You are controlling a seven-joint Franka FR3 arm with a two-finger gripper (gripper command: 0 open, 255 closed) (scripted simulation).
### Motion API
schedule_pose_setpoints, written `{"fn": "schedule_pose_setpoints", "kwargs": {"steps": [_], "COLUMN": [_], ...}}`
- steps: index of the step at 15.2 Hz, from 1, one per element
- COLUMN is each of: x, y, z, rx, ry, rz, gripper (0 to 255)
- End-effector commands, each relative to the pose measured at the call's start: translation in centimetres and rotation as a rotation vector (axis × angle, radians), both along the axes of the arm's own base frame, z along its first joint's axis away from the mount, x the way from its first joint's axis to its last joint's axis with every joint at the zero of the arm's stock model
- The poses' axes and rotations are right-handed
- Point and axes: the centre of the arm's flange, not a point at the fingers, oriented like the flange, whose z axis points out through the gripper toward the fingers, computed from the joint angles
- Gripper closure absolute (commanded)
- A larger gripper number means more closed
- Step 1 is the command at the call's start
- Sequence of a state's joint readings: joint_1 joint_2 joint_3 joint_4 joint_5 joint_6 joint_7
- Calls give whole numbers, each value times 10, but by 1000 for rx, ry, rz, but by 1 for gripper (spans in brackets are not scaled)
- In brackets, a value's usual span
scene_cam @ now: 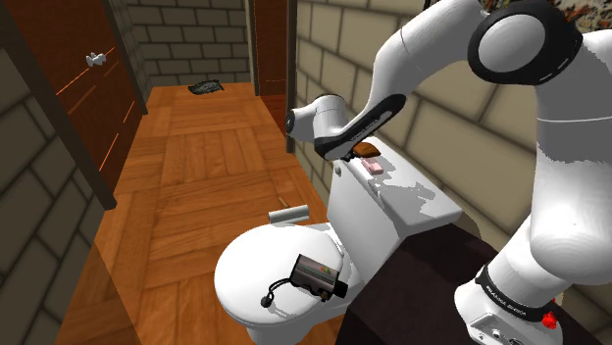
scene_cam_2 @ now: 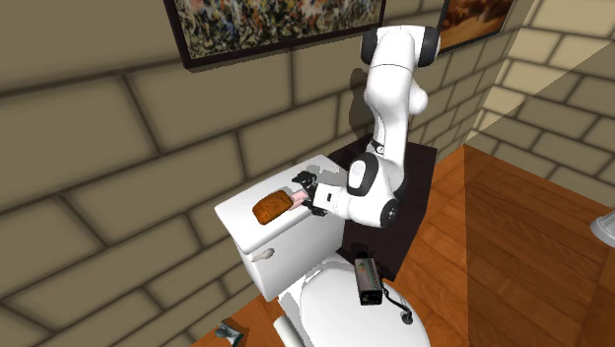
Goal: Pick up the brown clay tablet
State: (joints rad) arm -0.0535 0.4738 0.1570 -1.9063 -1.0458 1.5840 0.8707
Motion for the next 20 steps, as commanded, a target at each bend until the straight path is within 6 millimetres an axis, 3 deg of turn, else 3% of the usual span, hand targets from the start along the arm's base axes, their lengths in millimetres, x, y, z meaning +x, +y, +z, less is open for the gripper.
{"fn": "schedule_pose_setpoints", "kwargs": {"steps": [1,2,9,12,13,20], "x": [16,24,24,24,24,24], "y": [-13,-20,-20,-20,-20,-20], "z": [-24,-34,-71,-74,-74,-74], "rx": [-77,-111,-111,-111,-111,-111], "ry": [13,19,19,19,19,19], "rz": [2,1,1,1,1,1], "gripper": [0,0,0,0,255,255]}}
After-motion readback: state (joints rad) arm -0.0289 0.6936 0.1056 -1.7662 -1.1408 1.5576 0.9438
